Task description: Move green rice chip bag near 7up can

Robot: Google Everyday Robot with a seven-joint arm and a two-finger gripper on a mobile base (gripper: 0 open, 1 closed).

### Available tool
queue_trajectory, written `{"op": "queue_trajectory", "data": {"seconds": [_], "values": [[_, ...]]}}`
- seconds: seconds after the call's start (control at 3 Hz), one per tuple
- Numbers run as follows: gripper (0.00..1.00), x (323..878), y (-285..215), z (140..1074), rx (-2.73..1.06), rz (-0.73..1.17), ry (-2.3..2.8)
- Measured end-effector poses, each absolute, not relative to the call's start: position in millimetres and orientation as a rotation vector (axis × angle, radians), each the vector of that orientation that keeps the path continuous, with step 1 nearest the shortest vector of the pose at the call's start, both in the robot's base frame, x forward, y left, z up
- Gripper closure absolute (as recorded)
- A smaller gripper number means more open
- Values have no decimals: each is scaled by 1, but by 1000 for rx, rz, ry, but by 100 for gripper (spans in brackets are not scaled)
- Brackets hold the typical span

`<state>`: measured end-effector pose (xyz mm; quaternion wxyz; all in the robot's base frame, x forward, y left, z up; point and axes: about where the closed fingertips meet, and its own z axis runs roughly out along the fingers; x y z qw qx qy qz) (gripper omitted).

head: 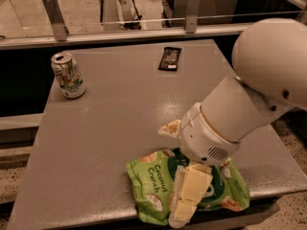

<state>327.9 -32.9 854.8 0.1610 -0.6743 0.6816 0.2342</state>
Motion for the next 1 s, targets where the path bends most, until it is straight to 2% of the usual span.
{"op": "queue_trajectory", "data": {"seconds": [0.33,1.0], "values": [[18,325,-27,842,-1920,685,1955],[65,346,-37,849,-1851,613,1978]]}}
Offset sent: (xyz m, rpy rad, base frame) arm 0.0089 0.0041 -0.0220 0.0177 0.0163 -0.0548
